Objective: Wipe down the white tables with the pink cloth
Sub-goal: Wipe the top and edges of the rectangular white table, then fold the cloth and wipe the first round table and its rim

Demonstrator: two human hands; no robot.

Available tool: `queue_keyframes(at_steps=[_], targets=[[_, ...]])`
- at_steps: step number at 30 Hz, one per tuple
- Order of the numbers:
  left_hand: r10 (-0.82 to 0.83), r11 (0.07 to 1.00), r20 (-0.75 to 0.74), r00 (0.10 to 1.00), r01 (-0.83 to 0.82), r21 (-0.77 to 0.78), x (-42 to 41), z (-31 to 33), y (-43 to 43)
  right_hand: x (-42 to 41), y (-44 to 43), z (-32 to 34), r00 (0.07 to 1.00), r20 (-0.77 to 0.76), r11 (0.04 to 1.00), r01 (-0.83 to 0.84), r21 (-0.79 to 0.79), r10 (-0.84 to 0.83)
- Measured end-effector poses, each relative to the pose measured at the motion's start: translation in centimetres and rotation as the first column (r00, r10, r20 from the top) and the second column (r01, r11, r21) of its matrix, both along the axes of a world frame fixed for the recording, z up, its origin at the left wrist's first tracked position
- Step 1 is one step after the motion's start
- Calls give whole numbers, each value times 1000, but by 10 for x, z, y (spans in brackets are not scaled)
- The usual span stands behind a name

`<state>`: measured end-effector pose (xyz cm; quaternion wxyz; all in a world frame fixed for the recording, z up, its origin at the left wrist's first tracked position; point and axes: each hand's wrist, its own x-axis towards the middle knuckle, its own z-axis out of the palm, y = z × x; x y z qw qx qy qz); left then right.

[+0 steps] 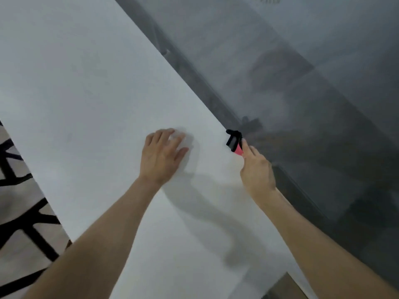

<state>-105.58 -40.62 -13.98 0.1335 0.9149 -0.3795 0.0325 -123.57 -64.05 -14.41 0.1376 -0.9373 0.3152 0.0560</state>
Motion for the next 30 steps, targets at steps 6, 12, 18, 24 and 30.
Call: queue_keyframes(at_steps=[6, 12, 18, 24, 30], targets=[[-113, 987, -279, 954, 139, 76, -155, 10, 14, -133, -8, 40, 975, -198, 993, 109, 45, -98], [-59, 921, -420, 906, 212, 327, -186, 29, 38, -212, -7, 87, 891, -437, 990, 75, -121, -121], [-9, 870, -565, 825, 285, 402, -199, 58, 68, -217, 24, 141, 890, -448, 992, -115, -44, 84], [134, 987, -852, 506, 8, 160, -239, 90, 121, -187, 110, 176, 910, -151, 885, -319, 340, 386], [-16, 840, -958, 286, -515, -168, -303, 131, 195, -180, 202, 183, 816, 36, 735, -537, 415, 577]])
